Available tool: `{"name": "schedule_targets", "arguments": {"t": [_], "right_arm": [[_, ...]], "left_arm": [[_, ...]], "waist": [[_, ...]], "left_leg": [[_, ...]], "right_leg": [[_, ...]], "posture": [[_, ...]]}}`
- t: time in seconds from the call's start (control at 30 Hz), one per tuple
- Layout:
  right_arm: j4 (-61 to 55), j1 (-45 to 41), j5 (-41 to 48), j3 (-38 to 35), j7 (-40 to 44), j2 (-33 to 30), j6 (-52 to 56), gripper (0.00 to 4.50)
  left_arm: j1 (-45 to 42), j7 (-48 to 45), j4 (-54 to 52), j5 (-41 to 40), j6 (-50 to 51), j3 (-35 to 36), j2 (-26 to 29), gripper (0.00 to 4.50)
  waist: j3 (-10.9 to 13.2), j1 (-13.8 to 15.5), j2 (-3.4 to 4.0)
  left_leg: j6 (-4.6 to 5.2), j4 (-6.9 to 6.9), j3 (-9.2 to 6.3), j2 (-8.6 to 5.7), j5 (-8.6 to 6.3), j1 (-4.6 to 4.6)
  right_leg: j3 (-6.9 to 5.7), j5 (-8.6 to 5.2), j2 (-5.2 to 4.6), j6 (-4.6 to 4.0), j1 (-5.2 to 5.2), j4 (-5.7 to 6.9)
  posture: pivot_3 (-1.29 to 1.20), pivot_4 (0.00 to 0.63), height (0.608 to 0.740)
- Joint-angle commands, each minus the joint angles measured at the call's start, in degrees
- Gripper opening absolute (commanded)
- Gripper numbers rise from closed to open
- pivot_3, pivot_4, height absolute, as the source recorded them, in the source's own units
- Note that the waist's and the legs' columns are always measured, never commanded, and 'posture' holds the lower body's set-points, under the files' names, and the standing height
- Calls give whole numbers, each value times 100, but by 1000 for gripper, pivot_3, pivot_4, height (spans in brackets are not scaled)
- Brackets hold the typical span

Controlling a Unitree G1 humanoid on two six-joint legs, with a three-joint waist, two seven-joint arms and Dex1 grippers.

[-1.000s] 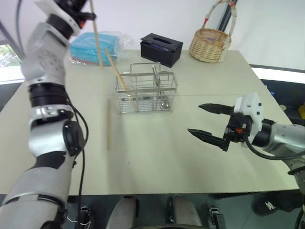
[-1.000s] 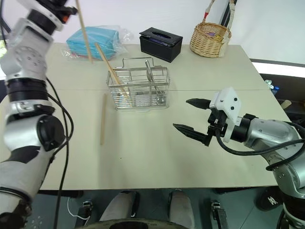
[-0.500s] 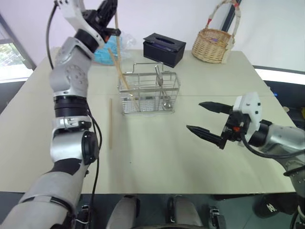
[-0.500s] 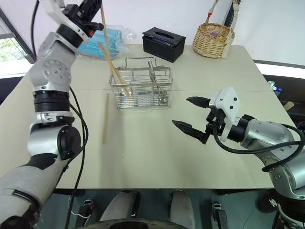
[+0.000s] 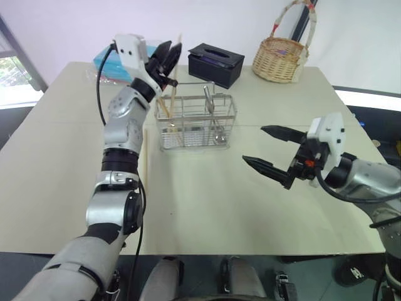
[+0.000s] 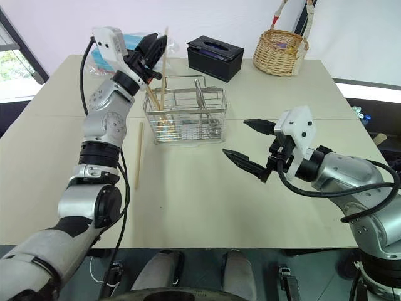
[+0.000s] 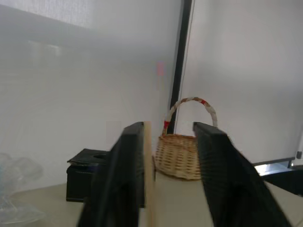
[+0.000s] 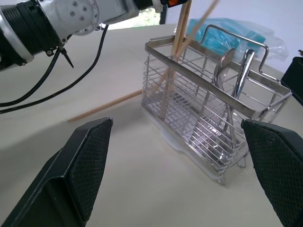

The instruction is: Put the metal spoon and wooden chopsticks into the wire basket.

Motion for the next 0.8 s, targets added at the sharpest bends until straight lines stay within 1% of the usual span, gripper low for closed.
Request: {"name": "schedule_targets", "arguments": {"t": [0.03, 0.07, 0.1, 0.27, 0.43, 0.5, 0.6, 0.7, 0.8], "right_arm": [[-11, -146, -49, 0, 46, 16, -171, 4500], [27, -178, -60, 13, 73, 7, -181, 4500], [67, -207, -74, 24, 98, -1, -192, 4500], [246, -330, -170, 95, 209, -20, -256, 4500], [347, -411, -232, 182, 321, -19, -305, 4500], [368, -416, -253, 199, 348, -6, -317, 4500], [414, -434, -273, 227, 417, 15, -337, 4500], [452, -486, -255, 250, 507, 17, -347, 4500], [474, -546, -213, 250, 636, 11, -368, 4500]], "left_arm": [[-67, 83, -443, -118, -12, 22, -59, 3550], [-50, 121, -500, -144, 27, 45, -63, 4063], [-31, 152, -560, -161, 64, 60, -60, 4480], [39, 292, -963, -234, 377, 78, 79, 4480], [-122, 535, -1779, -465, 1348, 251, 703, 4480], [-193, 584, -2082, -521, 1740, 297, 1080, 4480], [-402, 590, -2448, -681, 2718, 426, 1900, 4480], [-512, 516, -2644, -821, 3625, 464, 2613, 4480], [-554, 494, -2806, -801, 4300, 402, 3198, 4480]], "waist": [[0, -6, 0], [0, -7, 0], [0, -9, 0], [0, -15, 1], [2, -33, 4], [2, -27, 4], [3, -30, 6], [4, -31, 8], [6, -15, 10]], "left_leg": [[0, 0, 0, 0, 0, 0], [0, 0, 0, 0, 0, 0], [0, -1, 0, 0, 0, 0], [0, 0, 0, 2, 0, 4], [0, -2, 0, 5, 0, 3], [0, -4, 0, 5, 0, 4], [0, -4, -1, 4, 0, 4], [0, -6, -1, 4, 0, 5], [0, -7, -3, 4, 0, 10]], "right_leg": [[0, 0, 0, 0, 0, 0], [0, 0, 0, 0, 0, -1], [0, 0, 0, 0, 0, 0], [0, 0, 3, 0, 0, 3], [1, 0, 7, 0, -4, 3], [1, 0, 7, 0, -5, 3], [1, 0, 8, 0, -5, 3], [2, 0, 8, 0, -4, 3], [1, -1, 9, 0, 0, 4]], "posture": [[0, 150, 661], [0, 150, 661], [0, 150, 661], [0, 150, 661], [0, 150, 661], [0, 150, 661], [0, 150, 661], [0, 150, 661], [0, 150, 661]]}}
